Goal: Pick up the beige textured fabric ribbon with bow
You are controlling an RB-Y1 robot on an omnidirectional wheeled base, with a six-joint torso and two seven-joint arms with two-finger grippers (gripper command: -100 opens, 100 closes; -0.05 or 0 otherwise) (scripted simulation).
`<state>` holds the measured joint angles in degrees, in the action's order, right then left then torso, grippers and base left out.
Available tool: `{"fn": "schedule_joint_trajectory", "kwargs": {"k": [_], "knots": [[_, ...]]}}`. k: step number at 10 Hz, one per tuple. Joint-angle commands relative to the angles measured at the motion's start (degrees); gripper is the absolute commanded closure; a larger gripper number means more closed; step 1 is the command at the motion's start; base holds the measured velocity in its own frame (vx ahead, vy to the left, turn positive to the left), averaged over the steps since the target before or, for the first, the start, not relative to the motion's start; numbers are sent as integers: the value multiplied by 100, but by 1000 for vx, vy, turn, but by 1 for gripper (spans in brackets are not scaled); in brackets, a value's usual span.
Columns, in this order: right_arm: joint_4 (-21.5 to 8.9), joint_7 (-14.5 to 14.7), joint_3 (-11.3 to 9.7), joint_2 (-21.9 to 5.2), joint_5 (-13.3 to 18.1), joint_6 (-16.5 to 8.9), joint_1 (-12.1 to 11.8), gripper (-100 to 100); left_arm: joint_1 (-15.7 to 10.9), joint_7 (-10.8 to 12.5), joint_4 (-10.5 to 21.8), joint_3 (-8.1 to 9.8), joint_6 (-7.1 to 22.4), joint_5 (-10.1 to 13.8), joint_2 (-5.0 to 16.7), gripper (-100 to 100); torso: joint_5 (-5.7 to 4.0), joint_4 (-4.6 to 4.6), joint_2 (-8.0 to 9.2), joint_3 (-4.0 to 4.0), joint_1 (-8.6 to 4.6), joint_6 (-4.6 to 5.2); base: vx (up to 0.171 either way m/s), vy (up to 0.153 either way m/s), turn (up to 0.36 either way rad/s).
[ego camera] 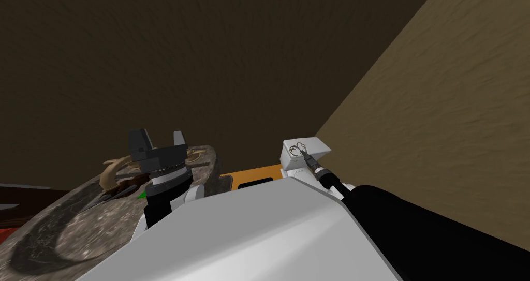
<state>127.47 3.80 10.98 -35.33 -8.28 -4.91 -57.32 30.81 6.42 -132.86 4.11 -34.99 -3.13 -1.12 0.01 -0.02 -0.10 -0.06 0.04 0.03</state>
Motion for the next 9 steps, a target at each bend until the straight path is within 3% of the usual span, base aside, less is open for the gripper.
{"fn": "schedule_joint_trajectory", "kwargs": {"k": [1,2,3,7,9], "knots": [[-33,84,62,-286,-48,-229,-286,-100,0,0,0,0,0,0,0,0,0,0,0,0,0,0,38,20,111],[-38,133,87,-516,-68,-395,-473,-100,0,0,0,0,0,0,0,0,1,-1,-3,-2,1,-2,52,18,148],[-38,133,87,-540,-68,-395,-513,-100,0,0,0,0,0,0,0,0,0,-2,-8,-5,2,-2,46,9,54],[9,265,131,-1320,-90,-999,-1091,-100,0,0,0,0,0,0,0,0,1,-3,-16,-9,3,-2,62,17,88],[35,283,128,-1551,-82,-1135,-1206,-100,1,0,0,0,0,0,0,0,1,-7,-31,-18,5,-1,90,17,19]]}}
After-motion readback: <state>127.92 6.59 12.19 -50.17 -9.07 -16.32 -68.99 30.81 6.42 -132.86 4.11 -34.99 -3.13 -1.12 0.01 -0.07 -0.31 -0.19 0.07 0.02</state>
